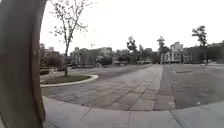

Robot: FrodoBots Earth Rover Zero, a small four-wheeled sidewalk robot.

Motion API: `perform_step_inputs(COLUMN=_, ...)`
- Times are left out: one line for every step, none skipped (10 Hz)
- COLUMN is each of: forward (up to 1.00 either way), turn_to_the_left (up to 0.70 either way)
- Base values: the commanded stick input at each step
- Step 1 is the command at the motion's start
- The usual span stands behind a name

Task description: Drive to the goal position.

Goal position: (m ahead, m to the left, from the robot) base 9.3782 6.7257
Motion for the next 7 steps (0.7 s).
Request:
perform_step_inputs(forward=1.00, turn_to_the_left=0.07)
perform_step_inputs(forward=1.00, turn_to_the_left=0.07)
perform_step_inputs(forward=1.00, turn_to_the_left=0.07)
perform_step_inputs(forward=1.00, turn_to_the_left=0.07)
perform_step_inputs(forward=1.00, turn_to_the_left=0.07)
perform_step_inputs(forward=1.00, turn_to_the_left=0.07)
perform_step_inputs(forward=1.00, turn_to_the_left=0.07)
